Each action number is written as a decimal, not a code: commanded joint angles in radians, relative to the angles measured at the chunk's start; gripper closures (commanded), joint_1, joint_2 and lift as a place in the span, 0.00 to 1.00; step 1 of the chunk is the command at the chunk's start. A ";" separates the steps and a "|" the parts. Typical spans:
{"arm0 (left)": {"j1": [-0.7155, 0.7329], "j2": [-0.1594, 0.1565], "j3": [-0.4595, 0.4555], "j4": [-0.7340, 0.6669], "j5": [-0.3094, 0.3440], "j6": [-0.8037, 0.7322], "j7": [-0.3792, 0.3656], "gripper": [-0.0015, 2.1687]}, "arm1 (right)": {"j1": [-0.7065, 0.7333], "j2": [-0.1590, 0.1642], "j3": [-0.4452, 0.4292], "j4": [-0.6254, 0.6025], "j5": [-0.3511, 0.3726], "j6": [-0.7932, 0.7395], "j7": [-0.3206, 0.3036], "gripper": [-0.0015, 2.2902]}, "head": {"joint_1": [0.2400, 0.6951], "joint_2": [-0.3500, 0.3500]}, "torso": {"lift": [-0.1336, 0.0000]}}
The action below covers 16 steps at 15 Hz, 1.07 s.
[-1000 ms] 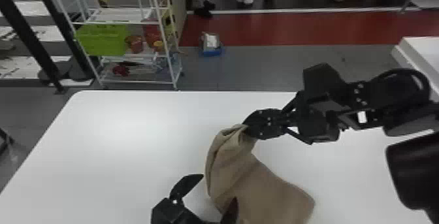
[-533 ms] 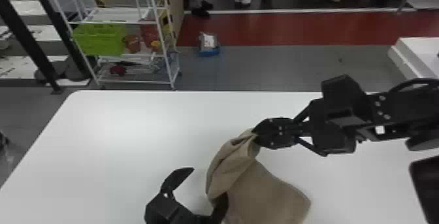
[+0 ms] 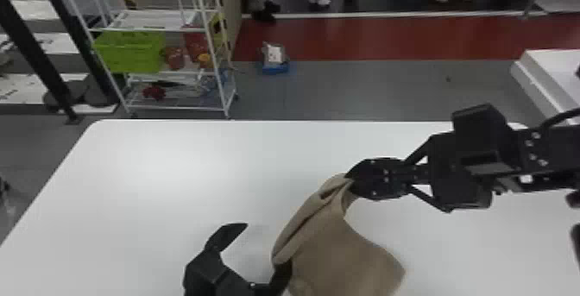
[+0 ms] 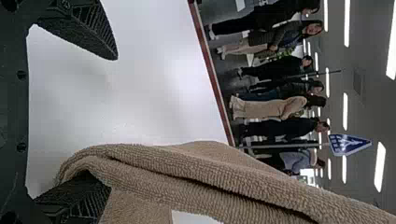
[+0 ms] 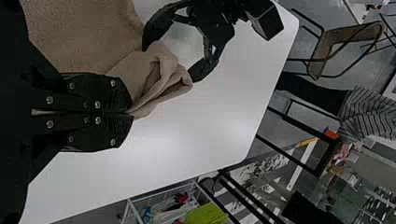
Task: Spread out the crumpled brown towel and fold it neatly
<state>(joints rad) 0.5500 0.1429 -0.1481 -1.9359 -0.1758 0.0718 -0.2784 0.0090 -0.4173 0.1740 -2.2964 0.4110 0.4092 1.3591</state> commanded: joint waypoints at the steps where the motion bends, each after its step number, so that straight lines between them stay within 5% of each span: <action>1: -0.008 0.001 0.001 0.000 -0.007 0.013 -0.004 0.04 | 0.019 -0.001 -0.008 -0.041 -0.014 0.004 0.008 0.58 | 1.00 0.58 | 0.08; 16: 0.001 0.020 0.047 -0.038 0.006 0.004 -0.030 0.03 | 0.241 -0.112 -0.064 -0.130 0.042 -0.085 0.008 0.58 | 1.00 0.58 | 0.08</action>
<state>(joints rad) 0.5504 0.1621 -0.1031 -1.9727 -0.1705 0.0764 -0.3083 0.2301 -0.5199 0.1089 -2.4224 0.4390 0.3290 1.3591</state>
